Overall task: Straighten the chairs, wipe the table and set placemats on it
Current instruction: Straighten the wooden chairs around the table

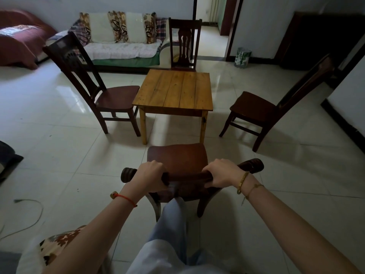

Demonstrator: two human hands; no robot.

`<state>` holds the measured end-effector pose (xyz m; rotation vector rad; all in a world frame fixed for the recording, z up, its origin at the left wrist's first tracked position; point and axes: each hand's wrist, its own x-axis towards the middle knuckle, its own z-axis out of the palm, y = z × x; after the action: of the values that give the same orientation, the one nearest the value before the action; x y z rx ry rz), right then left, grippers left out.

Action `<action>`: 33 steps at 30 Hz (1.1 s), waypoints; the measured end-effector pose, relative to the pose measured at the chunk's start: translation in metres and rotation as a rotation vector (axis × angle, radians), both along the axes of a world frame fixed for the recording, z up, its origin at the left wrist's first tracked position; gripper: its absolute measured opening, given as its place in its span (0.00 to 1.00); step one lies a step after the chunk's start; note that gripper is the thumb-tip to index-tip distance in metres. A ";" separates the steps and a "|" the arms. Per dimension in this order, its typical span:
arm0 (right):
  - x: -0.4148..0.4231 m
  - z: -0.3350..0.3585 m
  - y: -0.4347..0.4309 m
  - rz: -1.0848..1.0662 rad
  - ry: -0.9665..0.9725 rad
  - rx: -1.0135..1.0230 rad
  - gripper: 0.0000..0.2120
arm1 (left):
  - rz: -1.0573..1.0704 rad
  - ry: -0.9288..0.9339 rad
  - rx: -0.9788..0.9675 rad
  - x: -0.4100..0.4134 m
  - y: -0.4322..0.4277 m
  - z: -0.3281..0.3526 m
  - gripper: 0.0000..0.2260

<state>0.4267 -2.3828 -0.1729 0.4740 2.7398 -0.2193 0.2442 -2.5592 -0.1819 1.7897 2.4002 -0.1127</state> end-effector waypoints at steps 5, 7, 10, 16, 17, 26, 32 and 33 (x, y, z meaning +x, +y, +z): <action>-0.002 0.003 0.002 0.026 -0.017 -0.003 0.18 | 0.005 0.000 -0.007 -0.001 0.000 0.003 0.16; -0.001 0.004 0.002 0.031 -0.017 -0.004 0.17 | 0.006 -0.005 -0.019 -0.002 0.001 0.003 0.14; -0.001 0.003 0.002 0.034 -0.010 0.003 0.17 | 0.034 -0.006 -0.065 -0.002 0.001 0.004 0.15; -0.011 0.011 0.006 0.051 -0.012 -0.003 0.16 | 0.057 -0.011 -0.121 -0.008 0.006 0.014 0.14; -0.016 0.013 0.008 0.056 -0.007 0.001 0.16 | 0.058 -0.020 -0.116 -0.012 0.007 0.016 0.15; -0.082 0.011 0.041 0.064 0.040 0.035 0.18 | 0.018 -0.036 -0.095 -0.075 0.036 0.020 0.10; -0.140 0.007 0.080 -0.009 0.083 -0.001 0.27 | -0.022 -0.063 -0.085 -0.149 0.083 0.027 0.10; -0.149 0.007 0.086 -0.010 0.097 0.003 0.26 | -0.034 -0.056 -0.085 -0.160 0.091 0.029 0.11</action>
<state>0.2780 -2.2972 -0.1661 0.4899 2.8328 -0.2460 0.0846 -2.4682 -0.1529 1.7724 2.2922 -0.1632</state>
